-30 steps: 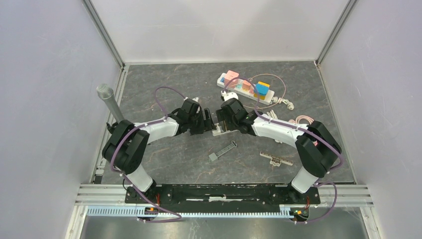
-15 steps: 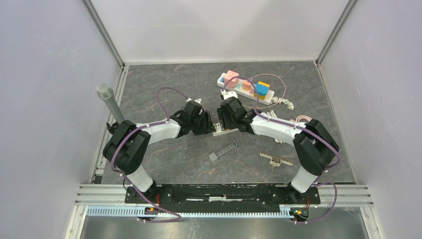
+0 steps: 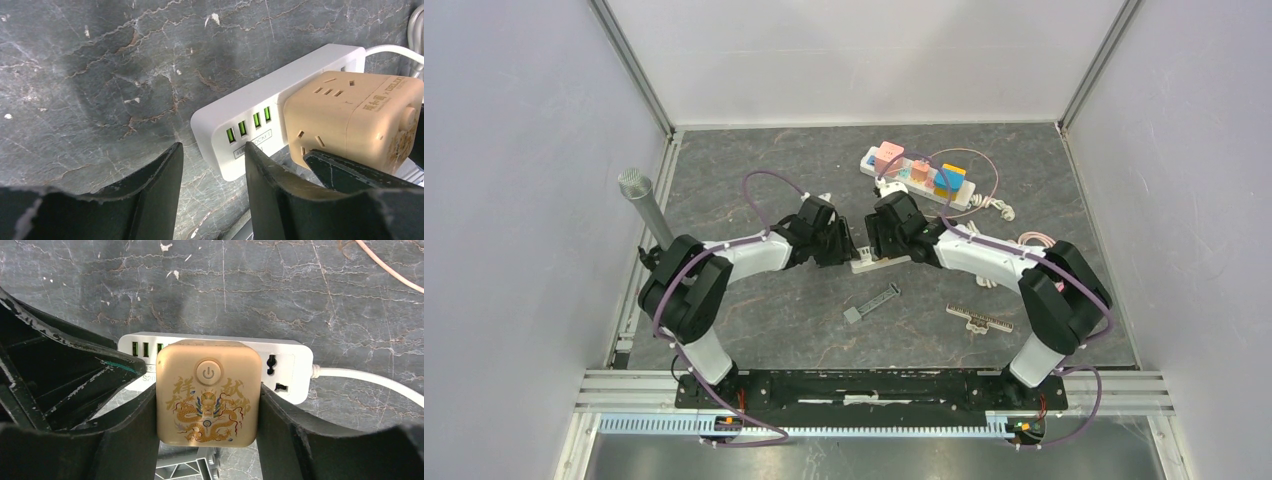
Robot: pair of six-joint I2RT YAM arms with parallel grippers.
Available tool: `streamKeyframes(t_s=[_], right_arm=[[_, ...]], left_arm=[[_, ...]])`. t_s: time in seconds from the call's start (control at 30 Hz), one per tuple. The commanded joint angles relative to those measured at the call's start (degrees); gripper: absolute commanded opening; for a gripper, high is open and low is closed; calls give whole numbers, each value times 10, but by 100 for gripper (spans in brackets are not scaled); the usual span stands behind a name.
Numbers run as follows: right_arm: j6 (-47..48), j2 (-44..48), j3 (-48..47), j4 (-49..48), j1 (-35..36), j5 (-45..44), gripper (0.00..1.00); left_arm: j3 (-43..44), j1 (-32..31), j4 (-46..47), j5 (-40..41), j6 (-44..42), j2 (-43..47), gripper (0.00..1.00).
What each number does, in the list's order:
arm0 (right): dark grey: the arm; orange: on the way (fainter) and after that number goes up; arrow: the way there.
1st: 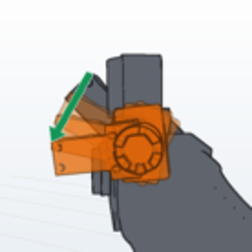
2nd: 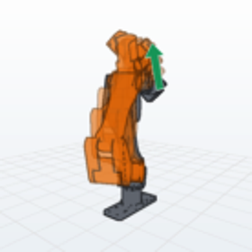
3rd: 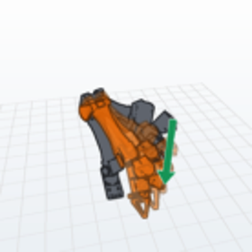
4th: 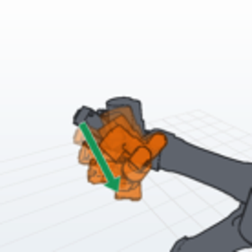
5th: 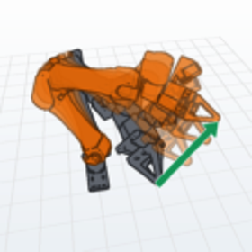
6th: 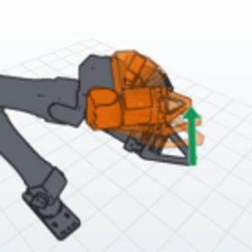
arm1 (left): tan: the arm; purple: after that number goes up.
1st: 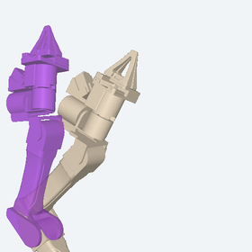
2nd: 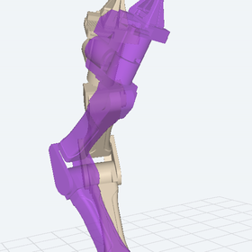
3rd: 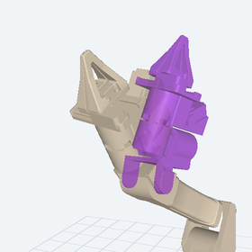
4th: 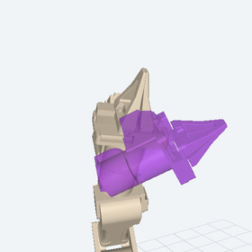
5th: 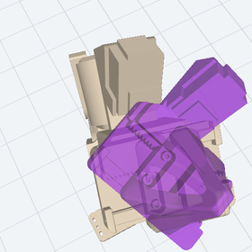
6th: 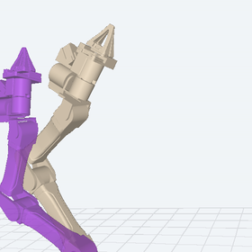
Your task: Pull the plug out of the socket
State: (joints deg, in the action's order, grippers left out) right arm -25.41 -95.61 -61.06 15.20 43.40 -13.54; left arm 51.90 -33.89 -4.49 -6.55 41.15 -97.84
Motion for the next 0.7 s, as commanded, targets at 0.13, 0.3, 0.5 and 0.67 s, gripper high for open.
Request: streamKeyframes(t_s=[0.13,0.3,0.5,0.67], right_arm=[[31,9,-29,-14,28,-15,0],[26,21,-24,-11,20,-6,0],[30,28,-10,-31,8,10,0],[43,10,-22,-2,28,-29,0]], left_arm=[[-16,-2,-95,41,-2,-57,54],[-19,-9,-100,53,-15,-66,52],[-22,-11,-103,63,-17,-65,48],[-21,-11,-107,63,-16,-63,47]])
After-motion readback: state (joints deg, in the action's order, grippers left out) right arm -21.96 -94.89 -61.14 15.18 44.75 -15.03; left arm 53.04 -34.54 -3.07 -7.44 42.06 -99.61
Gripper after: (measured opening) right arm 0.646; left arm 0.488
